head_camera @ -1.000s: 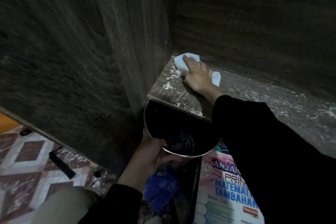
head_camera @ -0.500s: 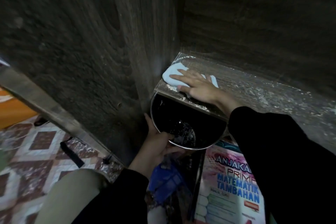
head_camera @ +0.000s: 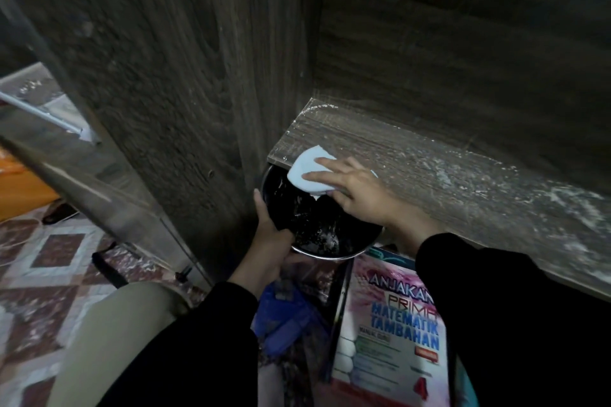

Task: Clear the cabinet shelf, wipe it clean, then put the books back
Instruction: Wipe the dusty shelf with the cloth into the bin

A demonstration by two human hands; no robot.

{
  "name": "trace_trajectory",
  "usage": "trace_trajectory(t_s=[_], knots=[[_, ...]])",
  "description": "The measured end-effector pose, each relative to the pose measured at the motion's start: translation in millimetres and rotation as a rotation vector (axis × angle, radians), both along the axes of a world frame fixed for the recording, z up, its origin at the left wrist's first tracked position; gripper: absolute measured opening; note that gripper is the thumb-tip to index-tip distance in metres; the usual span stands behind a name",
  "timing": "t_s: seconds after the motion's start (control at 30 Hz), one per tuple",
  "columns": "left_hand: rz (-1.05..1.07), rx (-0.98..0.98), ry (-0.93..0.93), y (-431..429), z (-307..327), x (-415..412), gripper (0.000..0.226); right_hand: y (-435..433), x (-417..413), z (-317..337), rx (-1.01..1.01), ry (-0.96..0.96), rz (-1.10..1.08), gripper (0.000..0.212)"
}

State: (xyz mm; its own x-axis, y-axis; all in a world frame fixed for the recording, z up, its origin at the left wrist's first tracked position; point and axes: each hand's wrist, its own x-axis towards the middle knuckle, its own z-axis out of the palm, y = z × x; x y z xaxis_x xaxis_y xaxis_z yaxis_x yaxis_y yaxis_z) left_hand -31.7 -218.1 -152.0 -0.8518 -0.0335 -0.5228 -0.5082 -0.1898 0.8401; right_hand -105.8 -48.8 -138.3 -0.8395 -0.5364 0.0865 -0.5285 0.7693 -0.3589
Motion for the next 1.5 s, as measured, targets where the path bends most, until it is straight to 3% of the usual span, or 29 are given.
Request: trace_trajectory(t_s=[0.2, 0.27, 0.37, 0.43, 0.5, 0.63, 0.83, 0.93, 1.0, 1.07, 1.13, 1.23, 1.37, 1.5], knots=[[-0.007, 0.006, -0.007, -0.3, -0.5, -2.7, 0.103, 29.3, 4.8, 26.1, -0.640, -0.084, -0.324, 0.046], [-0.018, 0.011, -0.006, -0.7, -2.1, -3.3, 0.103, 48.3, 3.4, 29.4, -0.731, -0.065, -0.476, 0.045], [-0.028, 0.008, -0.003, -0.9, -3.7, -5.2, 0.103, 72.4, -0.2, 20.3, -0.447, 0.011, -0.712, 0.046], [-0.034, 0.009, 0.001, -0.9, -5.6, -7.2, 0.104, 70.9, 2.9, 8.9, -0.161, -0.117, -0.819, 0.051], [-0.045, 0.005, 0.004, -0.7, -6.6, -7.8, 0.103, 56.1, 7.1, 0.1, -0.004, -0.177, -0.833, 0.053], [-0.063, 0.003, 0.018, 0.6, -6.5, -6.8, 0.103, 13.4, 7.9, -3.1, 0.063, -0.101, -0.715, 0.053], [-0.056, -0.006, 0.009, 1.7, -2.3, -5.3, 0.099, -21.2, 24.8, -9.5, 0.256, 0.116, -0.356, 0.050], [-0.046, 0.009, -0.008, -0.7, -1.3, -5.6, 0.100, -10.7, 21.4, -5.6, 0.197, 0.174, -0.190, 0.046], [-0.037, 0.018, -0.012, -2.4, -1.1, -6.3, 0.100, -0.2, 12.9, 1.2, -0.019, 0.126, -0.155, 0.043], [-0.027, 0.036, -0.016, -4.3, -0.6, -7.5, 0.101, 9.9, -1.8, 8.0, -0.212, 0.103, -0.225, 0.043], [-0.025, 0.061, -0.017, -5.5, 0.4, -9.6, 0.103, 16.4, -23.6, 11.7, -0.268, 0.136, -0.361, 0.044], [-0.031, 0.091, -0.029, -6.3, 1.9, -12.0, 0.103, 17.8, -59.0, 12.3, -0.193, 0.160, -0.503, 0.051], [-0.056, 0.105, -0.029, -4.9, 1.2, -14.0, 0.102, 1.1, -99.0, 14.2, -0.069, 0.174, -0.463, 0.044], [-0.052, 0.143, -0.048, -2.1, 2.4, -16.7, 0.101, -28.6, -126.0, 6.3, 0.027, -0.040, -0.436, 0.051]])
